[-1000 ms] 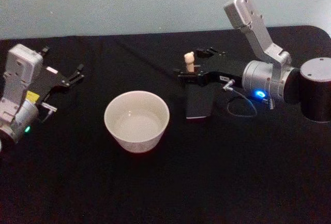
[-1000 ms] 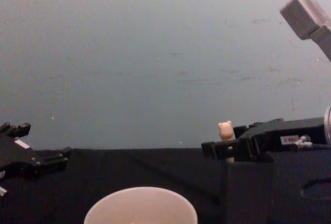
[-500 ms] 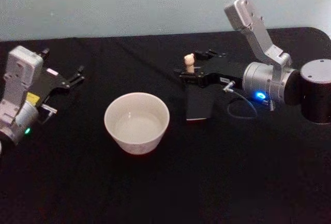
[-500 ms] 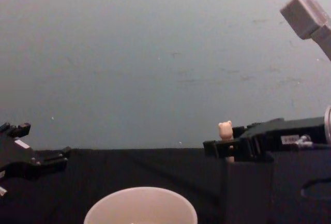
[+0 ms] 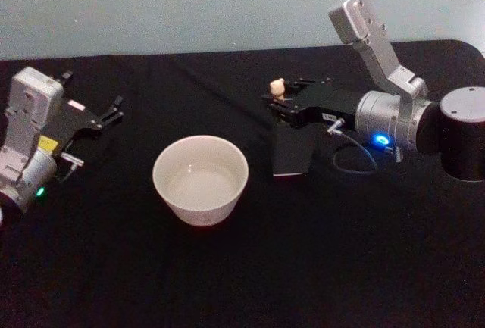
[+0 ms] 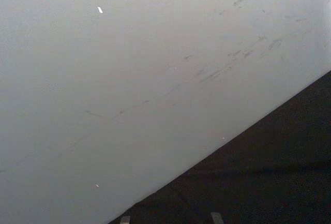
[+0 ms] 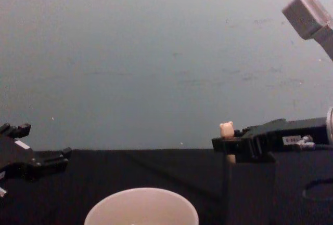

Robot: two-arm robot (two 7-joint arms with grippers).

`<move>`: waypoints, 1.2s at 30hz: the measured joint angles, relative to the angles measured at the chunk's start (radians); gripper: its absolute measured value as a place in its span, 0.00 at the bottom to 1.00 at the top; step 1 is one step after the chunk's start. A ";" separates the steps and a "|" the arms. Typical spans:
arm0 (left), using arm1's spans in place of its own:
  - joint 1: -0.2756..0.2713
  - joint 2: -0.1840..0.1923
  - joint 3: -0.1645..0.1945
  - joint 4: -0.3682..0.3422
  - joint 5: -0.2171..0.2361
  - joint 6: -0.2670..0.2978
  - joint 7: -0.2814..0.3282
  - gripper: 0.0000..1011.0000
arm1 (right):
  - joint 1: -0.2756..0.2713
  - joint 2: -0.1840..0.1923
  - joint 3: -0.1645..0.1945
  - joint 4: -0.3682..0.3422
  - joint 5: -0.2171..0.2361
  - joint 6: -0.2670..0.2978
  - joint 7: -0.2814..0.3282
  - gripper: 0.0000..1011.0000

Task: Pick up the stirring spoon with one hand, stir inside the cup, then place it back in its original position.

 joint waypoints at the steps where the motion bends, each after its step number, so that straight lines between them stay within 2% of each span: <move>1: 0.000 0.000 0.000 0.000 0.000 0.000 0.000 0.99 | 0.000 0.000 0.000 0.000 0.000 0.000 0.000 0.40; 4: 0.000 0.000 0.000 0.000 0.000 0.000 0.000 0.99 | 0.000 0.000 0.000 0.000 0.000 0.000 0.000 0.33; 5: 0.000 0.000 0.000 0.000 0.000 0.000 0.000 0.99 | 0.000 0.000 0.000 0.000 0.001 0.000 0.000 0.26; 10: 0.000 0.000 0.000 0.000 0.000 0.000 0.000 0.99 | 0.000 0.000 0.000 0.000 0.001 0.000 0.000 0.18; 26: 0.000 0.000 0.000 0.000 0.000 0.000 0.000 0.99 | -0.005 0.001 0.002 -0.003 0.005 -0.008 0.007 0.17; 36: 0.000 0.000 0.000 0.000 0.000 0.000 0.000 0.99 | -0.030 0.016 0.025 -0.049 0.029 -0.044 0.014 0.17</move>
